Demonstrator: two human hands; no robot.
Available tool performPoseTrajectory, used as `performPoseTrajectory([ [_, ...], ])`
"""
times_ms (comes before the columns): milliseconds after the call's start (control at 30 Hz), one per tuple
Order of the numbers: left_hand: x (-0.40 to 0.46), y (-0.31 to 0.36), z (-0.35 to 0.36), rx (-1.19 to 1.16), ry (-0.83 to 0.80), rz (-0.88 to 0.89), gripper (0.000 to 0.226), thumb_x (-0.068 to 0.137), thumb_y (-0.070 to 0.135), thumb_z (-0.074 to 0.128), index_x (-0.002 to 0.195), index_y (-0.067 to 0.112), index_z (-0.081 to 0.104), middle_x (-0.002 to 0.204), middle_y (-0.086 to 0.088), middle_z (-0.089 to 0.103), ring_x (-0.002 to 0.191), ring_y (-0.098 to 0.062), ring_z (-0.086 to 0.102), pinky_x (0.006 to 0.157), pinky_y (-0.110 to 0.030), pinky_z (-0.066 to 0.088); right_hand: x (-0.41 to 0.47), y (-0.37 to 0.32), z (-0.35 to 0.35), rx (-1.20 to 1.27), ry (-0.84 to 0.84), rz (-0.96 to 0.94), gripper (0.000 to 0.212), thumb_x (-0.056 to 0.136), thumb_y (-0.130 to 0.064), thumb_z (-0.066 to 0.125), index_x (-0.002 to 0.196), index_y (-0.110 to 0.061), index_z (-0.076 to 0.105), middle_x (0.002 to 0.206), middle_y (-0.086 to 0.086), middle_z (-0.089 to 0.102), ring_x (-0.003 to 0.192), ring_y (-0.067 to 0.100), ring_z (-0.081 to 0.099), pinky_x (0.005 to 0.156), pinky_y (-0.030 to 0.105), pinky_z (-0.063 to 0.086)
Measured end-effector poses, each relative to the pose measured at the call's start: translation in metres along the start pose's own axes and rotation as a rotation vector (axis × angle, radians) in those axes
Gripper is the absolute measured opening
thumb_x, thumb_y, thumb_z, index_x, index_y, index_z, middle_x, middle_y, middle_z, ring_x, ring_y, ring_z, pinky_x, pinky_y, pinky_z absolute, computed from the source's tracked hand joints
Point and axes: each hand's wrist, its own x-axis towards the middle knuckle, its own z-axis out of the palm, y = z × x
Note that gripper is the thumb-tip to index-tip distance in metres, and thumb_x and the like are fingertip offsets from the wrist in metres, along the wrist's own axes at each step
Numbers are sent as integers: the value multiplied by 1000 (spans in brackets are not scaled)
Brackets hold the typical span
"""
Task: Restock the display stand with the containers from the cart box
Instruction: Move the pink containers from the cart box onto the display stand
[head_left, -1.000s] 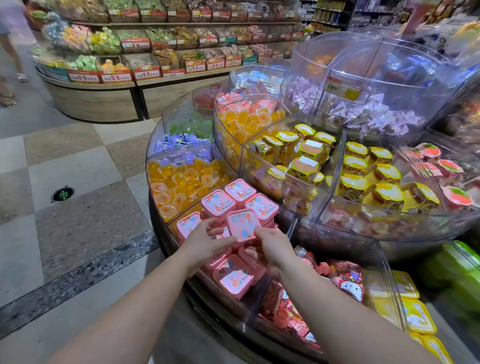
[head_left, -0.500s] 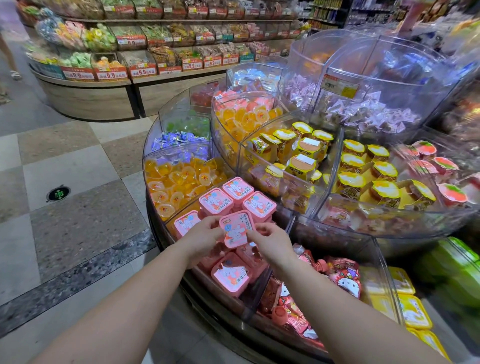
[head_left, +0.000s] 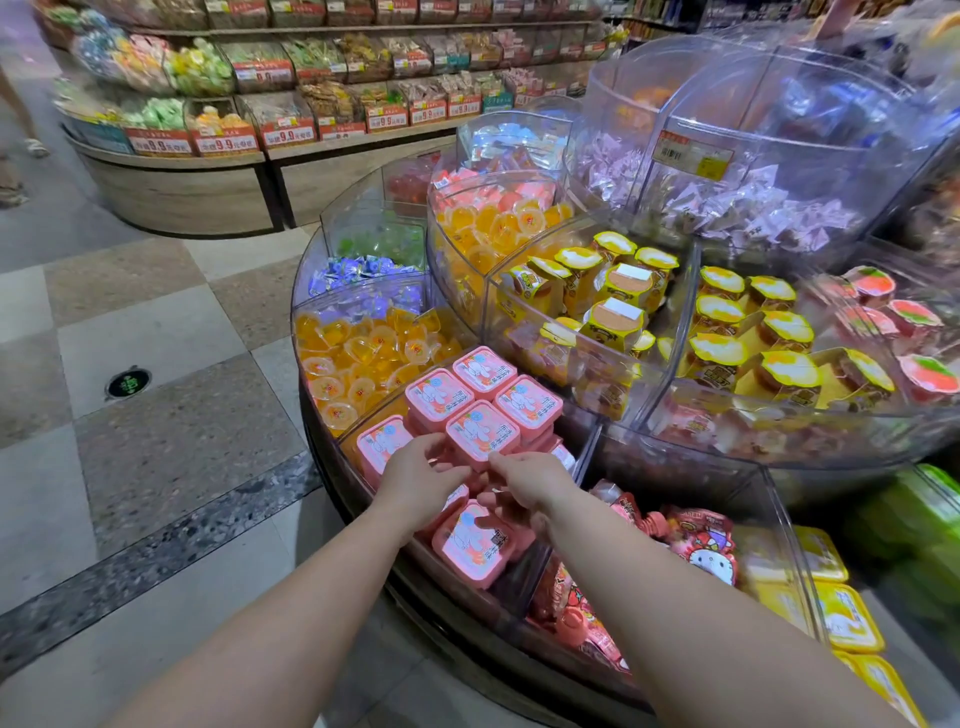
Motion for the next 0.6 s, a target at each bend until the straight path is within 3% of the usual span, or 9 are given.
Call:
performPoseTrajectory([
  [133,-2,2,1,79,85,12,45,83,19,72,125,15,57,115,3,61,94,-10,57,79,-25,43,1,8,-6,-85,51,-57,26,95,-25,57,99,-2,67,90,17,69,57,22,64,65,45,61],
  [233,-5,7,2,161,178,72,42,83,27,71,120,15,60,113,-1,62,99,-15,59,75,-24,45,-3,11,-17,-284,245,-276,25,91,-32,59,100,-11,67,97,6,70,73,26,69,75,46,60],
  [333,-14,21,11,281,217,143,52,83,36,68,128,16,55,124,-5,57,113,-22,54,90,-34,47,-18,7,-38,-448,340,-464,29,90,-36,59,114,-20,61,113,-2,65,92,26,67,85,39,55],
  [467,-39,52,41,559,176,272,63,82,45,64,136,17,49,137,-7,50,128,-27,42,106,-38,32,-40,15,-84,-824,386,-565,58,90,-46,54,142,-25,42,141,3,49,130,27,43,105,41,38],
  [600,-77,82,99,794,103,385,67,78,57,60,135,24,48,135,-6,51,126,-28,44,104,-40,34,-80,42,-154,-942,489,-542,63,90,-52,50,147,-32,31,153,5,33,139,31,28,112,44,30],
])
